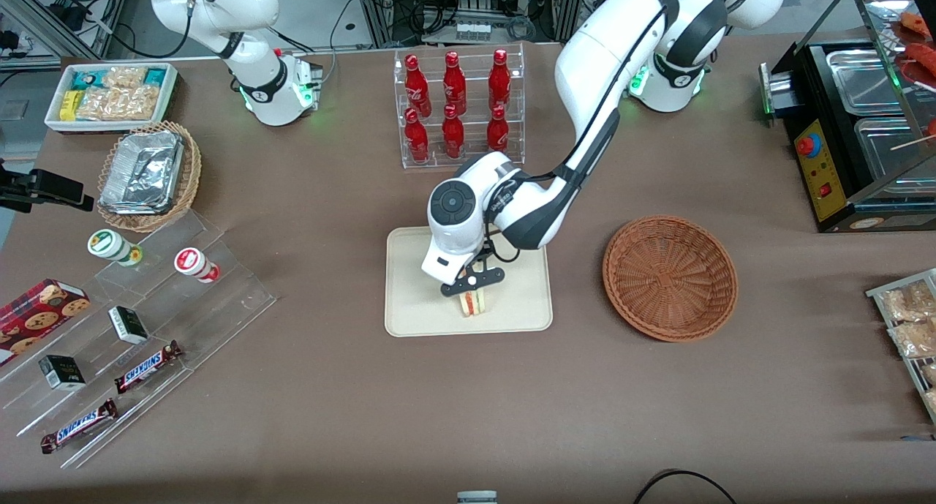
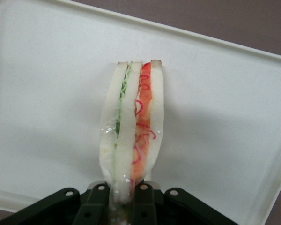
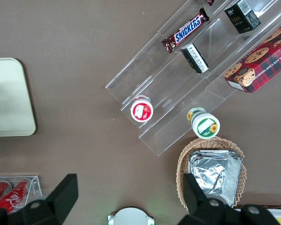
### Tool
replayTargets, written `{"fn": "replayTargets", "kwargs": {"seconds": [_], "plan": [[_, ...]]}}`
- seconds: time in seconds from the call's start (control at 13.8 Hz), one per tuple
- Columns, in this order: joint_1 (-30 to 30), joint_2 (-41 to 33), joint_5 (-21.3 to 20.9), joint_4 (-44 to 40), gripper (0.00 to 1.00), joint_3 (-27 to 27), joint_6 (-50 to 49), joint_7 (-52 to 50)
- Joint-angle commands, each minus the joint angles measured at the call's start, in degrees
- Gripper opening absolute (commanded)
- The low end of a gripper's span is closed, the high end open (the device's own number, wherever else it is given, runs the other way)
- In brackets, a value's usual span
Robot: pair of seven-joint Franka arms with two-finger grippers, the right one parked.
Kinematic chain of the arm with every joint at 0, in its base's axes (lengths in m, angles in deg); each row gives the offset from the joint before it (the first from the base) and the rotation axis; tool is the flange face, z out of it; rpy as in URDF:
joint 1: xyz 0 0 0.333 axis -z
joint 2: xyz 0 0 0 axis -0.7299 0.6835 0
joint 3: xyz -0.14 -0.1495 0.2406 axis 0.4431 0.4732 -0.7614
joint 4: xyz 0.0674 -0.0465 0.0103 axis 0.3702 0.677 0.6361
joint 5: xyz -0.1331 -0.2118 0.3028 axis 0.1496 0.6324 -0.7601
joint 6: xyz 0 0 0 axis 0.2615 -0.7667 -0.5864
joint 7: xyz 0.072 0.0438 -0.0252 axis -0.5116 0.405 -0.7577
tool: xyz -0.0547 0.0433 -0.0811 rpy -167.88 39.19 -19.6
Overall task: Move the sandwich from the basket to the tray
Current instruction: 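Lower the sandwich onto the tray and open the left gripper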
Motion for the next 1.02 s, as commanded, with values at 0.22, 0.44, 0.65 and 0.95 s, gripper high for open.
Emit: {"fn": "replayTargets", "kwargs": {"seconds": [0.22,0.44,0.65,0.95], "plan": [[1.0,0.5,-0.7,-1.2,1.0,-0.9,0.2,-1.6],[1.0,-2.4,-1.0,-1.2,1.0,-0.9,-0.8,-1.5],[0.4,-7.3,-0.9,-1.6,1.0,-1.0,-6.9,-0.2],[-2.2,-15.3,-1.2,-0.3,1.0,-1.2,-15.8,8.9]]}}
